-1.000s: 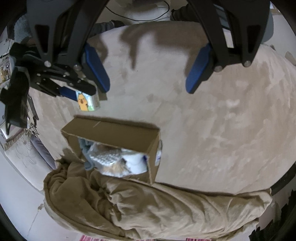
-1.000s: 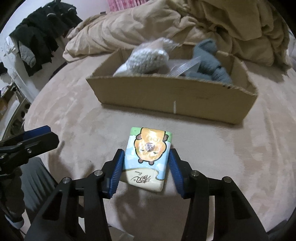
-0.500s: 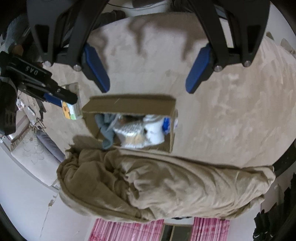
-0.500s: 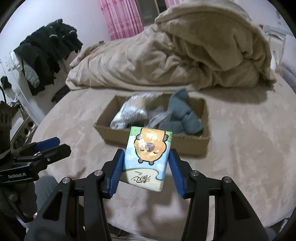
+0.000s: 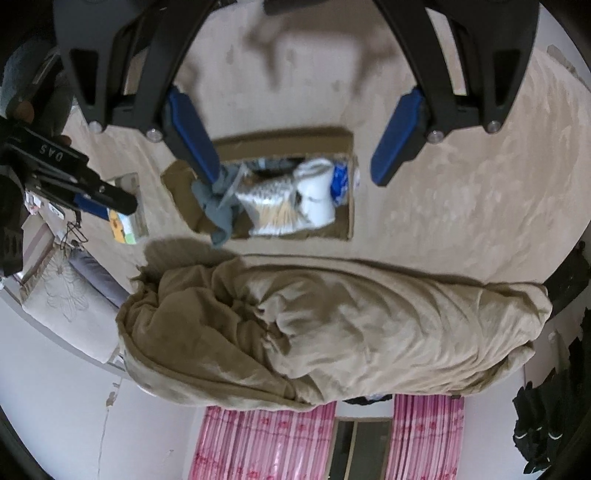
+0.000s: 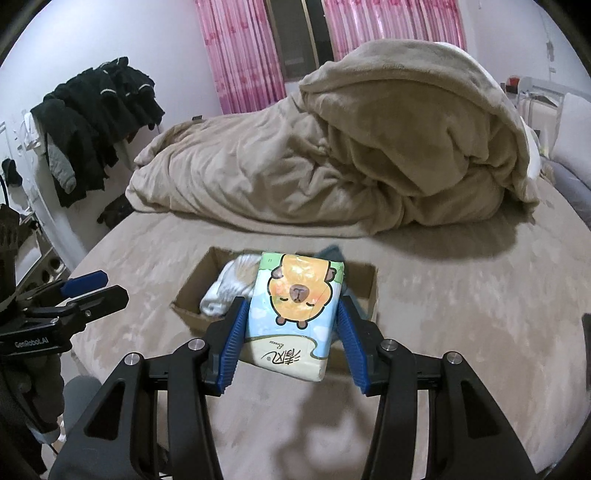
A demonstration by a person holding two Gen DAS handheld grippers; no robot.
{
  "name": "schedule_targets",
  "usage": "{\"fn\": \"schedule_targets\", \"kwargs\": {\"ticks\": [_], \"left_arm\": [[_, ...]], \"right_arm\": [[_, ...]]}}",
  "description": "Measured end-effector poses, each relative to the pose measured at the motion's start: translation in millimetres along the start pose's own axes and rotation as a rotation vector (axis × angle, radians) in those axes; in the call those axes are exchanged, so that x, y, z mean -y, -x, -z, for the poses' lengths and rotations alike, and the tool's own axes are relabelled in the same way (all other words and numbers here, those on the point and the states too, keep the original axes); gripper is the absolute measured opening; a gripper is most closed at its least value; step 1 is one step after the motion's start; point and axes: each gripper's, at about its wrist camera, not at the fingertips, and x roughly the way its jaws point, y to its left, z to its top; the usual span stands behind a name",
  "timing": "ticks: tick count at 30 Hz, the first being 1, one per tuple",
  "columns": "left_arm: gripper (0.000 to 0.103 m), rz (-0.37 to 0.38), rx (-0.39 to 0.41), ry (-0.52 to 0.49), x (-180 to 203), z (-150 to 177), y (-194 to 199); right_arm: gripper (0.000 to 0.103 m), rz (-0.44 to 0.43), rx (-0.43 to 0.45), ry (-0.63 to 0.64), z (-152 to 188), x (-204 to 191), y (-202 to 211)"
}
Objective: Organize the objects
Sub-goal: 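Lower the cartoon tissue pack into the box corner and open the right tool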
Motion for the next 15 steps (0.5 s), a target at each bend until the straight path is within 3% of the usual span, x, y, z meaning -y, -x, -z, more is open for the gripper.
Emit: {"fn": "schedule_targets", "kwargs": {"ticks": [15], "left_arm": [[0.085, 0.006, -0.078, -0.019, -0.1, -7.8, -98.8]], "right_arm": [[0.052, -0.002, -0.087, -0.058, -7.8, 38.3, -83.5]]}}
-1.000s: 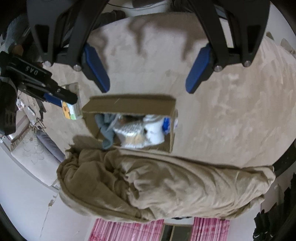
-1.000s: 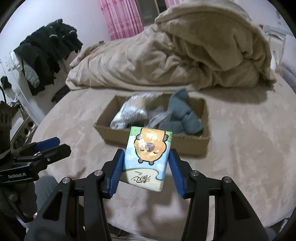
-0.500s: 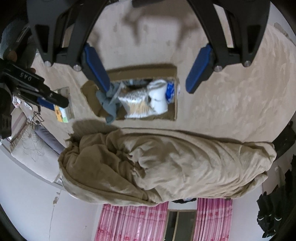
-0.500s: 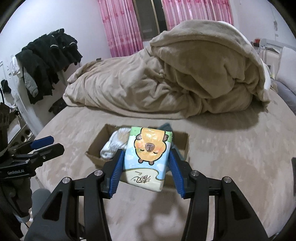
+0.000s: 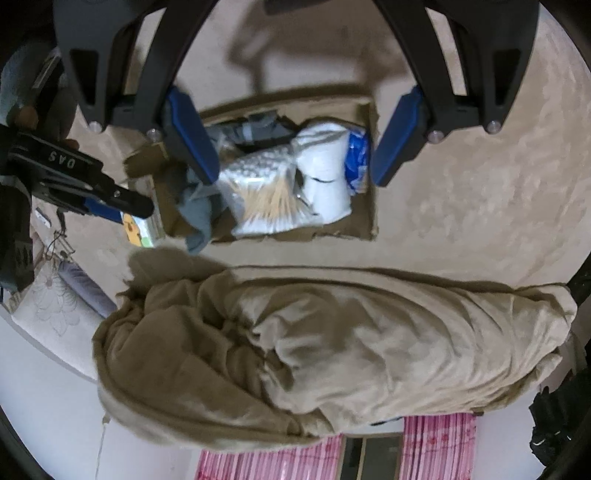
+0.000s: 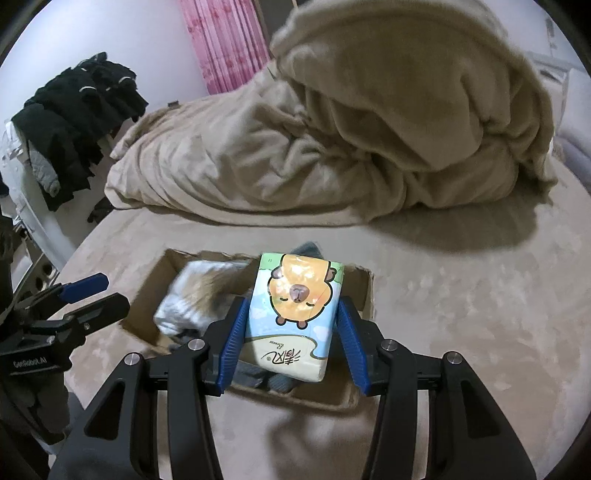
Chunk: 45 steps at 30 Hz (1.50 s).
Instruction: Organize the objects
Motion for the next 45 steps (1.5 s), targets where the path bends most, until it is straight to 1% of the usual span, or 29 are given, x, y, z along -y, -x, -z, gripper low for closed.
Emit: {"fn": "schedule_targets", "kwargs": {"ticks": [4, 7, 12, 15, 17, 19, 24, 29, 34, 38, 41, 45], "left_arm": [[0.085, -0.005, -0.030, 0.014, -4.3, 4.6, -20.2], [0.085, -0.007, -0.050, 0.014, -5.1, 7.9, -27.1], [0.085, -0.025, -0.048, -0.003, -0.6, 10.6, -20.2], [0.085, -0.019, -0.027, 0.013, 0.4, 11.2, -6.1], [0.085, -0.024, -0.018, 0.009, 3.9, 11.5, 3.3], [0.085, -0.031, -0.010, 0.000, 7.8, 12.2, 14.6], [0.085, -0.046, -0.003, -0.020, 16.2, 17.4, 46.8], [0.085, -0.043, 0.024, -0.039, 22.6, 28.4, 87.2], [0.086, -0.055, 0.054, -0.022, 19.4, 43.7, 120.6], [0.086, -0.073, 0.067, -0.001, 17.2, 59.6, 135.5], [0.086, -0.093, 0.081, -0.011, 18.3, 74.2, 145.1], [0.086, -0.110, 0.086, 0.011, 13.5, 91.9, 155.9]], "right_arm": [[0.052, 0.024, -0.044, -0.009, 5.5, 8.8, -28.2], [0.052, 0.040, -0.070, -0.016, 11.7, 14.1, -41.5], [0.054, 0.025, -0.057, -0.033, 14.7, 18.4, -39.0], [0.063, 0.009, -0.058, -0.048, 15.4, 17.3, -34.2], [0.073, 0.002, -0.050, -0.043, 15.7, 13.9, -27.0], [0.077, 0.004, -0.038, -0.038, 16.7, 10.4, -17.5], [0.077, 0.004, -0.010, -0.042, 20.4, 1.8, 12.6], [0.077, 0.003, 0.025, -0.041, 27.0, -9.7, 47.2], [0.077, 0.010, 0.048, -0.032, 36.9, -24.8, 80.8], [0.077, 0.030, 0.055, -0.001, 49.4, -38.9, 103.7], [0.077, 0.039, 0.058, 0.002, 60.6, -48.3, 117.3], [0.077, 0.053, 0.061, 0.014, 76.0, -62.2, 130.0]]}}
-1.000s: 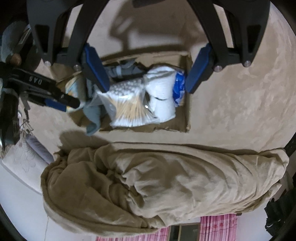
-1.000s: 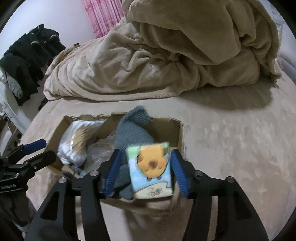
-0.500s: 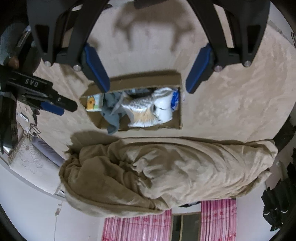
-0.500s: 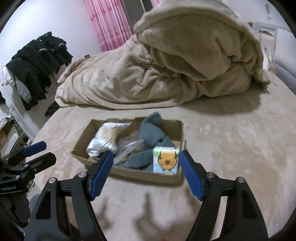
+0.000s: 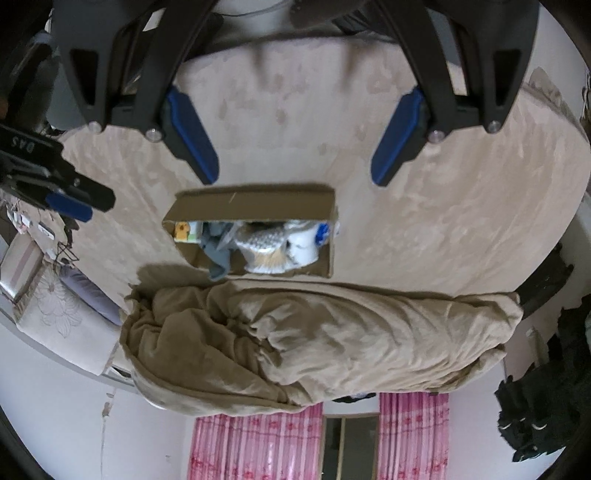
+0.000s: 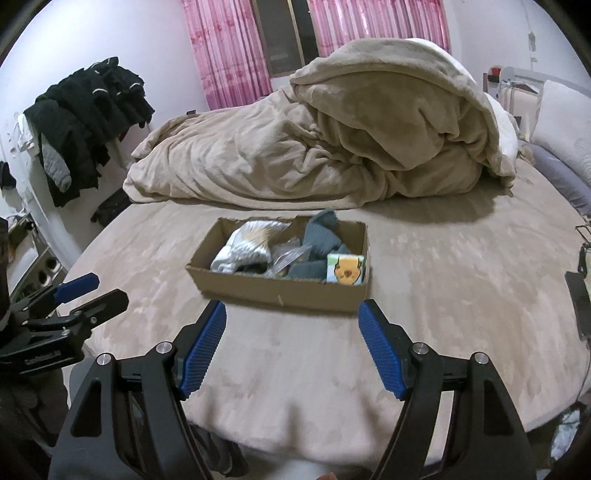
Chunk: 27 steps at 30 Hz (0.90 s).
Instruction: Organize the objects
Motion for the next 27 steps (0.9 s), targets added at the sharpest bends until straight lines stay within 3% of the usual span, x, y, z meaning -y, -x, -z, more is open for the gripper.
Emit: {"fn": "schedule_targets", "kwargs": {"ticks": [12, 27], "left_arm": [[0.090, 0.011, 0.041, 0.029, -18.0, 35.6, 23.4], [0.095, 0.002, 0.076, 0.039, -19.5, 55.9, 37.6]], "right_arm": [[0.082, 0.018, 0.004, 0.028, 35.3, -29.7, 13.2], [0.082, 0.019, 0.047, 0.029, 59.5, -33.7, 18.3]]}}
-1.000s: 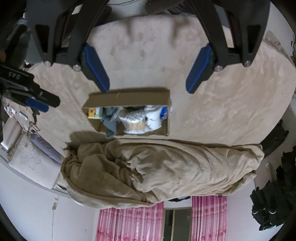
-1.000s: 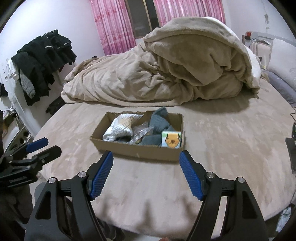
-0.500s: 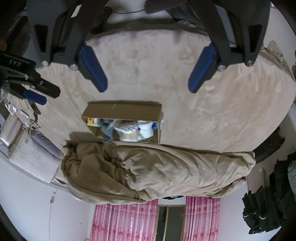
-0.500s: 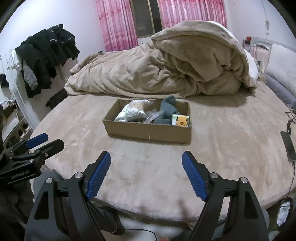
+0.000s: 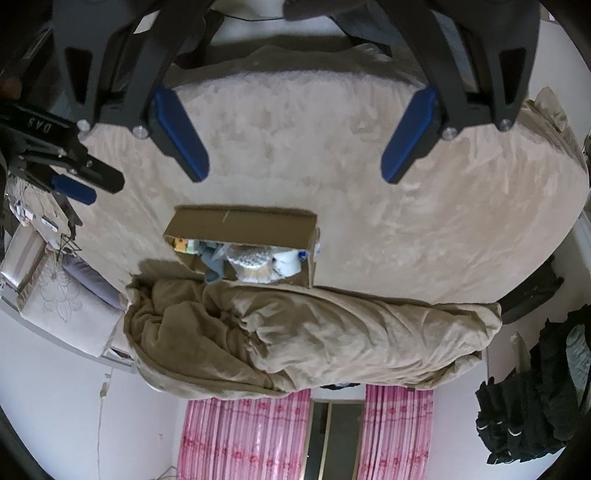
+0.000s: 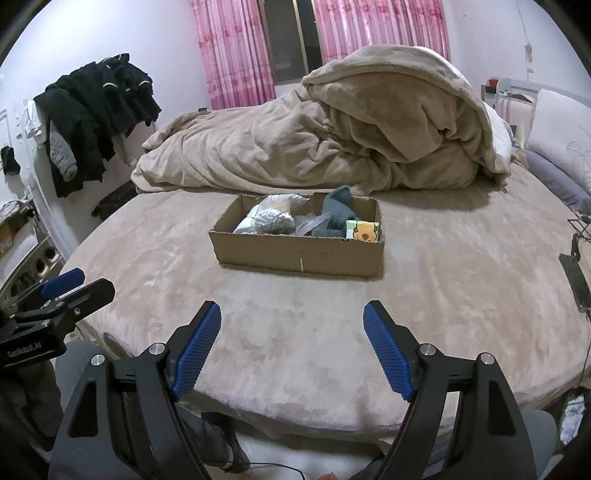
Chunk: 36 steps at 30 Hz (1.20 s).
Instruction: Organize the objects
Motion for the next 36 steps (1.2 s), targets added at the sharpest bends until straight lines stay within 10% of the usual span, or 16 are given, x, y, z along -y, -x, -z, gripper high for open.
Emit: {"fn": "schedule_targets", "kwargs": {"ticks": [36], "left_arm": [[0.096, 0.009, 0.026, 0.004, -3.4, -11.4, 3.2]], "right_arm": [[0.082, 0.010, 0.009, 0.024, -8.9, -1.6, -1.1]]}}
